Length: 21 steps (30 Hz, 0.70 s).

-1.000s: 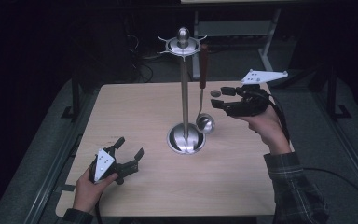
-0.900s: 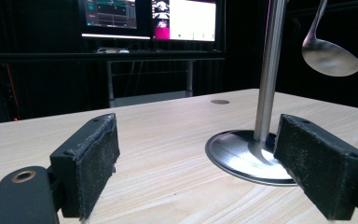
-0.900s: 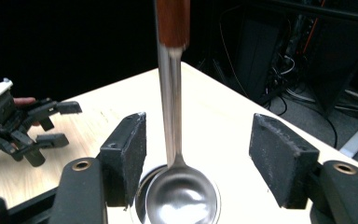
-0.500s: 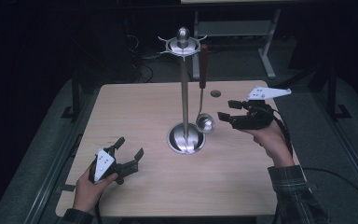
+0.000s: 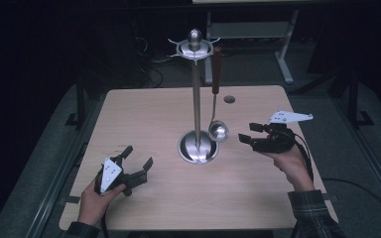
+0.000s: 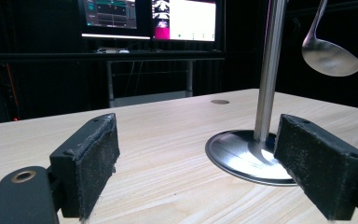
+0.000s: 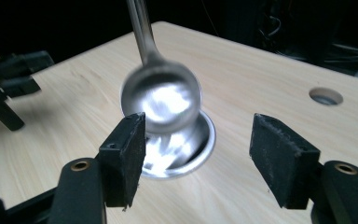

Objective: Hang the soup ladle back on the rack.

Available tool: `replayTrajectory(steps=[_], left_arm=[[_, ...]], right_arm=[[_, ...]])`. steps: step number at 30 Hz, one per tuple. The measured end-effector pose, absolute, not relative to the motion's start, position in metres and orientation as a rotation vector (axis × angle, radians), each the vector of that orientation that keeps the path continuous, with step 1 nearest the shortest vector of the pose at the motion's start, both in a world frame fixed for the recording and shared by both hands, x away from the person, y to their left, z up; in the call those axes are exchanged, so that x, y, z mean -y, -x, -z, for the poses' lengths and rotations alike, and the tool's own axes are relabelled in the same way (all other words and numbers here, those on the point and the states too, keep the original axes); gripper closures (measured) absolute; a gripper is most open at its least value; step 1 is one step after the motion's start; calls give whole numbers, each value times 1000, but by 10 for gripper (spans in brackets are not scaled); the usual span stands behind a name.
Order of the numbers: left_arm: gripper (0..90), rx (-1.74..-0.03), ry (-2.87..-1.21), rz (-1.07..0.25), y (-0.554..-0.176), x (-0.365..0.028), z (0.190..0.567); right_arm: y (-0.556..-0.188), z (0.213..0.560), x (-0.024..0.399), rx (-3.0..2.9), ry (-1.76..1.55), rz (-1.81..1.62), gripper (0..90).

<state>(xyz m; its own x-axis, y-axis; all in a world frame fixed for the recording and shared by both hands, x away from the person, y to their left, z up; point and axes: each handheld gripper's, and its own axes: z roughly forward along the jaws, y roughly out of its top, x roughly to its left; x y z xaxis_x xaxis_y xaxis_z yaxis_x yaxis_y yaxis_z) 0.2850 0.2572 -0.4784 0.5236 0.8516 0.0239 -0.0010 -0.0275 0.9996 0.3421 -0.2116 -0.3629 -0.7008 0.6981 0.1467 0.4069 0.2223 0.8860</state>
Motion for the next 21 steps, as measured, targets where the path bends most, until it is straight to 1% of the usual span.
replayTrajectory(steps=[8,15,21], left_arm=[[135,-777,-1451,-808,-285,-257,478],[135,-770,-1452,-800,-285,-257,478],[135,-770,-1449,-797,-284,-257,478]], right_arm=[[-332,389,225,-2221,-1098,-1403,347],[-320,415,236,-2218,-1147,-1352,320],[-308,430,241,-2203,-1186,-1314,290]])
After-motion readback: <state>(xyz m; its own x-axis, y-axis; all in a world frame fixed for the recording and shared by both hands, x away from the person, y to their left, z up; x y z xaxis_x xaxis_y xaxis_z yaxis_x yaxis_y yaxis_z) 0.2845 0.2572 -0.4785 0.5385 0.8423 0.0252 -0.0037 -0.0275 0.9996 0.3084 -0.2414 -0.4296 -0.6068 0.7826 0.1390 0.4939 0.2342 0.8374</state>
